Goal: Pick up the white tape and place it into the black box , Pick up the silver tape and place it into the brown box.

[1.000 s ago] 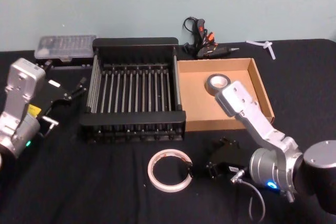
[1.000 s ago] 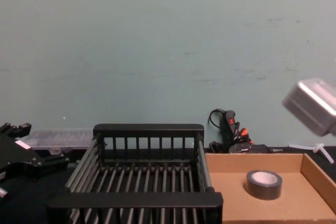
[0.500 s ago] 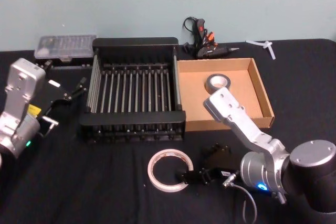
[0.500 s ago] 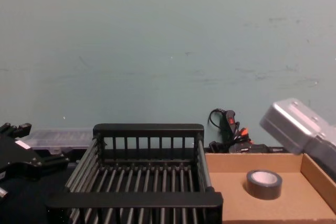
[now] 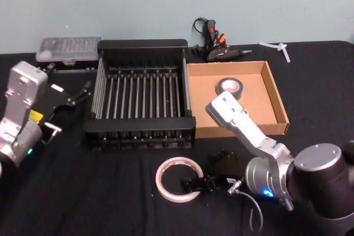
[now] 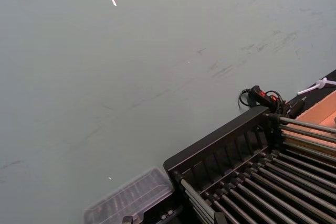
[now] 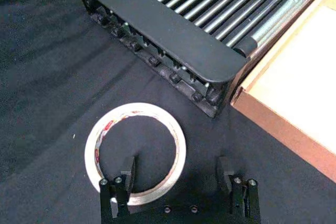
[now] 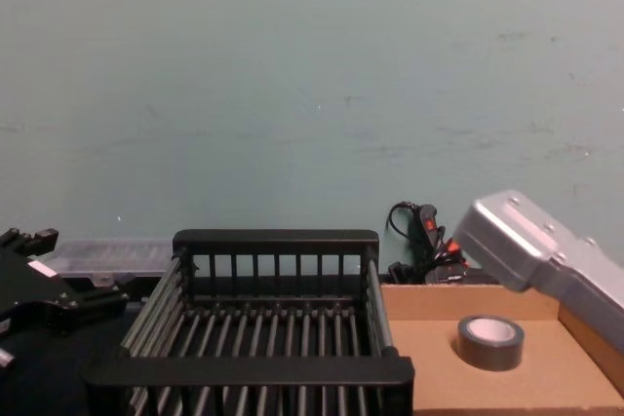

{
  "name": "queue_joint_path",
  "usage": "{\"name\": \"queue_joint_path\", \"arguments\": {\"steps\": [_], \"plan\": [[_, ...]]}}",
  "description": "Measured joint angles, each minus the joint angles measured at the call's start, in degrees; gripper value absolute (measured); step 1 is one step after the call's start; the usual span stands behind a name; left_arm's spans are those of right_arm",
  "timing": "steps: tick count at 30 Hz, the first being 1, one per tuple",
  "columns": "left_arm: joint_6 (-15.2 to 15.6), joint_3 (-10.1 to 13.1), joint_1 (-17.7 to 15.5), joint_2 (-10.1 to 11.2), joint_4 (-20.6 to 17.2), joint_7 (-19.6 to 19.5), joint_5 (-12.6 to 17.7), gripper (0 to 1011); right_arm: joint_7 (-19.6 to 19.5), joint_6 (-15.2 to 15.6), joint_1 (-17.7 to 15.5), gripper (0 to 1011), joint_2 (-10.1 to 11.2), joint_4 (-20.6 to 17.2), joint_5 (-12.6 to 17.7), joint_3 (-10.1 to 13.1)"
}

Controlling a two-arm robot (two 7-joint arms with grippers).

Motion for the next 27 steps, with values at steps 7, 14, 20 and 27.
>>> {"name": "queue_joint_path", "arguments": {"steps": [7, 14, 20, 27], "plan": [[0.0, 0.0, 0.0, 0.0, 0.0, 0.0, 0.0, 1001, 0.2, 0.0, 0.7, 1002, -0.9, 0.9, -1.0, -0.3], [0.0, 0.0, 0.0, 0.0, 0.0, 0.0, 0.0, 1001, 0.8, -0.3, 1.4, 1002, -1.7, 1.7, -1.8, -0.5], [0.0, 0.0, 0.0, 0.0, 0.0, 0.0, 0.0, 1001, 1.1, -0.5, 1.5, 1002, -2.1, 1.9, -2.1, -0.4], [0.0, 0.0, 0.0, 0.0, 0.0, 0.0, 0.0, 1001, 1.5, -1.2, 1.6, 1002, -2.4, 2.1, -2.4, -0.5]]}}
